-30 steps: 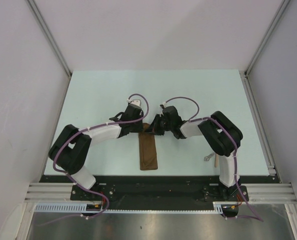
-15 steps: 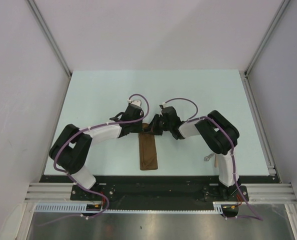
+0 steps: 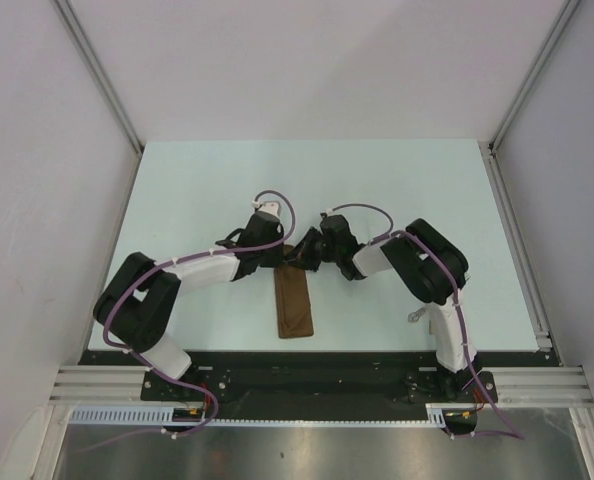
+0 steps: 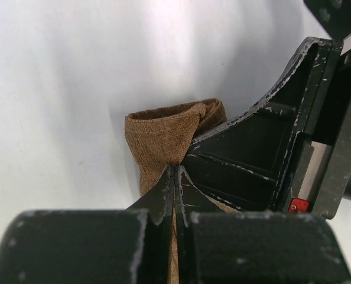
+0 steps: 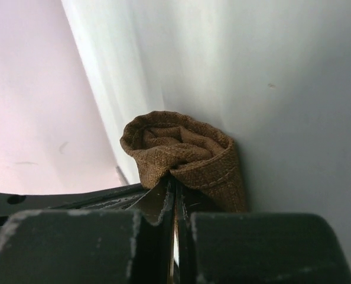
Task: Fold the napkin into a case and place the utensils inside
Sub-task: Stuff the smaller-rectangle-folded napkin at the center of the board.
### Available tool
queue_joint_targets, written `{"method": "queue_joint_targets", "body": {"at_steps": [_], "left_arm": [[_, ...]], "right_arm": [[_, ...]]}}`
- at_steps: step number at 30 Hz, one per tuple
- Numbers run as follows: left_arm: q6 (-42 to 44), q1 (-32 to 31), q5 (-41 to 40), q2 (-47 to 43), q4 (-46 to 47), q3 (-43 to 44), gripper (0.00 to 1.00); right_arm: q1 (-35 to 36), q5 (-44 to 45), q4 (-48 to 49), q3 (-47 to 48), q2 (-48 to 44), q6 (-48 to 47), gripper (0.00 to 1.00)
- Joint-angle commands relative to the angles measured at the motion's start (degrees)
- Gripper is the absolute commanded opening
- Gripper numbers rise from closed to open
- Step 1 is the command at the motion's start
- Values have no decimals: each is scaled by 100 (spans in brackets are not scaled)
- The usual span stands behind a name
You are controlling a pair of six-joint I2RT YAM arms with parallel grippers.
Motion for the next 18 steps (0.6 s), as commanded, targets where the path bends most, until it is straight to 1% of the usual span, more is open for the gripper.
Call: {"method": "queue_joint_targets", "body": {"at_steps": [1,2,3,4,6,10,13,14,15,16,18], "left_arm": [[-231,-72,309,-165,169,-53,0],[-188,-55,238,-200,160,-53,0],[-161,-46,203,-227,160,-61,0],[-144,-46,194,-244,143,-53,0],[-135,-37,211,-218,151,-35,0],[-144,-11,255,-139,169,-35,0],[-135,-2,282,-157,178,-9,0],[-135,-2,264,-157,178,0,0],[-126,7,264,-148,169,9,0],[-117,16,273,-131,160,35,0],[-108,25,281,-113,116,97,0]], "right_arm": [[0,168,1017,127,276,945,0],[-18,176,1105,75,285,1058,0],[-35,194,1715,-30,294,1129,0],[-61,229,1991,-136,303,1225,0],[-123,378,2265,-260,346,1366,0],[-202,325,2678,-198,496,1350,0],[-176,449,2311,-155,408,903,0],[-150,466,1927,-76,373,718,0],[-63,518,1723,38,251,316,0],[-36,632,1582,57,189,164,0],[-9,773,1562,-100,110,84,0]]}}
